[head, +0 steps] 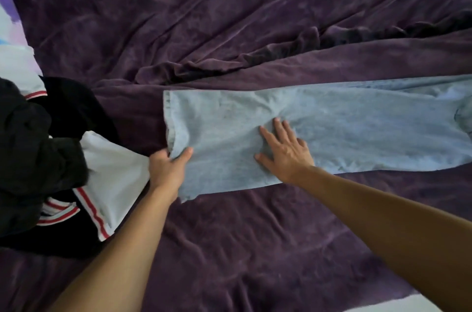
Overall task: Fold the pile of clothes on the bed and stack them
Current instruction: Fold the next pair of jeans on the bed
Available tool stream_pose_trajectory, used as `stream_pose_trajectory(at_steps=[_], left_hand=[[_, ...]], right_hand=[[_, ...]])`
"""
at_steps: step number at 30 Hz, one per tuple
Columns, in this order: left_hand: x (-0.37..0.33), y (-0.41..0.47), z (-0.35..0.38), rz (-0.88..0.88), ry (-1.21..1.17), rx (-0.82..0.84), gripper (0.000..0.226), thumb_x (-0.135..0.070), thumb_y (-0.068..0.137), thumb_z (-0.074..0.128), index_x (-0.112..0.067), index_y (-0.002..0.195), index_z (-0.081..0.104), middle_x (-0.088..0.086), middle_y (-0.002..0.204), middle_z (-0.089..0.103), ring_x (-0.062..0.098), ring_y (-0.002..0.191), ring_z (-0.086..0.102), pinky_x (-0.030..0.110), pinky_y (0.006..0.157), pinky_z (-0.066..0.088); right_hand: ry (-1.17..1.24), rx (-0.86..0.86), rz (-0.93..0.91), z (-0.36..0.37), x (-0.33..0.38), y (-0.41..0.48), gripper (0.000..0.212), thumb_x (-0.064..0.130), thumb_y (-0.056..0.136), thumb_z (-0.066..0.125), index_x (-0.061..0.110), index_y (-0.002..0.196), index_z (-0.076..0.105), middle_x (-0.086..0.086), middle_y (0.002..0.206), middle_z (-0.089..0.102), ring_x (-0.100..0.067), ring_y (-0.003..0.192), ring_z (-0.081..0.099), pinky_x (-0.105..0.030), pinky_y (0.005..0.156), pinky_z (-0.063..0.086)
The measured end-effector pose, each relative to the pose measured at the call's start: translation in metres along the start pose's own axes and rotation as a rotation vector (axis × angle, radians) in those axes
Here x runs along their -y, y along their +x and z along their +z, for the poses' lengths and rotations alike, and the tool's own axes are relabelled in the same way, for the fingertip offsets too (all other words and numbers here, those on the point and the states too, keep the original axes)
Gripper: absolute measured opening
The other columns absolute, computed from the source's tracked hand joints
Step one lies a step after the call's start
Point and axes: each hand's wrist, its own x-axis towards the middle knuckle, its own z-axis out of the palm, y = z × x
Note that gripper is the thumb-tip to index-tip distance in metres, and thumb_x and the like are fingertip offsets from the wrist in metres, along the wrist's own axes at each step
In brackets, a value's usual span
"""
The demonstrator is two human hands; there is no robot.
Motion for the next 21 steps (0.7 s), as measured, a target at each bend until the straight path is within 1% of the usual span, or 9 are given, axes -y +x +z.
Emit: stream_pose_trajectory(at_steps=[2, 5, 9, 12, 14, 16, 18, 20, 21], left_hand=[[-0.003, -0.005, -0.011, 0.004, 0.101, -0.022, 0.016, -0.029, 0.079, 0.075, -0.016, 0.074, 0.067, 0.001, 0.076, 0.069, 0.025, 0.077, 0.068, 0.045, 0.074, 0.057], [-0.042, -0.023, -0.009, 0.137, 0.161, -0.066, 0.019, -0.026, 0.08, 0.071, -0.014, 0.069, 0.061, 0.001, 0.069, 0.065, 0.03, 0.076, 0.065, 0.038, 0.066, 0.051], [-0.118, -0.078, 0.026, 0.472, 0.213, -0.046, 0.013, -0.021, 0.077, 0.066, -0.011, 0.074, 0.058, 0.004, 0.072, 0.066, 0.028, 0.072, 0.062, 0.038, 0.068, 0.049], [-0.156, -0.134, 0.088, 0.631, 0.335, 0.061, 0.025, -0.02, 0.076, 0.065, -0.016, 0.068, 0.042, 0.012, 0.07, 0.062, 0.039, 0.07, 0.058, 0.036, 0.059, 0.039], [-0.163, -0.165, 0.139, 0.646, 0.439, 0.131, 0.027, -0.02, 0.081, 0.063, -0.017, 0.071, 0.038, 0.01, 0.073, 0.06, 0.039, 0.074, 0.057, 0.033, 0.058, 0.031], [-0.16, -0.185, 0.189, 0.594, 0.516, 0.207, 0.025, -0.02, 0.085, 0.059, -0.017, 0.075, 0.037, 0.009, 0.079, 0.059, 0.037, 0.079, 0.058, 0.036, 0.06, 0.036], [-0.152, -0.197, 0.233, 0.576, 0.565, 0.293, 0.023, -0.021, 0.088, 0.059, -0.016, 0.079, 0.039, 0.007, 0.083, 0.058, 0.034, 0.082, 0.058, 0.037, 0.064, 0.04], [-0.143, -0.204, 0.265, 0.536, 0.542, 0.473, 0.018, -0.028, 0.09, 0.06, -0.015, 0.089, 0.048, 0.004, 0.092, 0.059, 0.029, 0.09, 0.058, 0.033, 0.069, 0.039], [-0.138, -0.206, 0.275, 0.496, 0.528, 0.568, 0.019, -0.031, 0.093, 0.058, -0.014, 0.101, 0.055, 0.005, 0.104, 0.061, 0.026, 0.1, 0.057, 0.03, 0.077, 0.04]], right_hand=[[0.0, 0.043, -0.053, -0.005, -0.004, -0.007, 0.077, 0.063, 0.091, 0.041, 0.039, 0.152, 0.002, 0.0, 0.162, -0.012, -0.02, 0.149, -0.009, -0.046, 0.115, 0.02], [0.137, 0.046, -0.01, -0.027, -0.022, -0.015, 0.072, 0.053, 0.093, 0.048, 0.036, 0.152, 0.011, 0.003, 0.163, 0.0, -0.018, 0.149, 0.002, -0.045, 0.113, 0.026], [0.395, -0.155, 0.174, -0.056, -0.076, -0.044, 0.064, 0.045, 0.095, 0.051, 0.031, 0.151, 0.024, -0.001, 0.158, 0.026, -0.025, 0.141, 0.031, -0.039, 0.106, 0.035], [0.48, -0.239, 0.367, -0.064, -0.14, -0.078, 0.061, 0.041, 0.095, 0.052, 0.028, 0.15, 0.03, -0.006, 0.15, 0.04, -0.029, 0.132, 0.043, -0.038, 0.1, 0.038], [0.514, -0.227, 0.463, -0.064, -0.184, -0.1, 0.06, 0.041, 0.095, 0.052, 0.028, 0.149, 0.032, -0.009, 0.146, 0.045, -0.031, 0.128, 0.047, -0.038, 0.097, 0.04], [0.533, -0.226, 0.512, -0.063, -0.225, -0.116, 0.059, 0.04, 0.094, 0.053, 0.027, 0.149, 0.033, -0.011, 0.138, 0.053, -0.031, 0.122, 0.052, -0.038, 0.092, 0.041], [0.551, -0.238, 0.503, -0.064, -0.26, -0.124, 0.058, 0.038, 0.094, 0.053, 0.027, 0.148, 0.035, -0.009, 0.13, 0.06, -0.03, 0.117, 0.055, -0.037, 0.087, 0.042], [0.557, -0.234, 0.469, -0.066, -0.287, -0.128, 0.055, 0.036, 0.094, 0.054, 0.026, 0.146, 0.038, -0.006, 0.127, 0.062, -0.029, 0.113, 0.058, -0.036, 0.082, 0.042], [0.543, -0.219, 0.448, -0.069, -0.297, -0.129, 0.053, 0.035, 0.094, 0.052, 0.025, 0.145, 0.041, -0.004, 0.126, 0.062, -0.029, 0.111, 0.059, -0.035, 0.08, 0.042]])
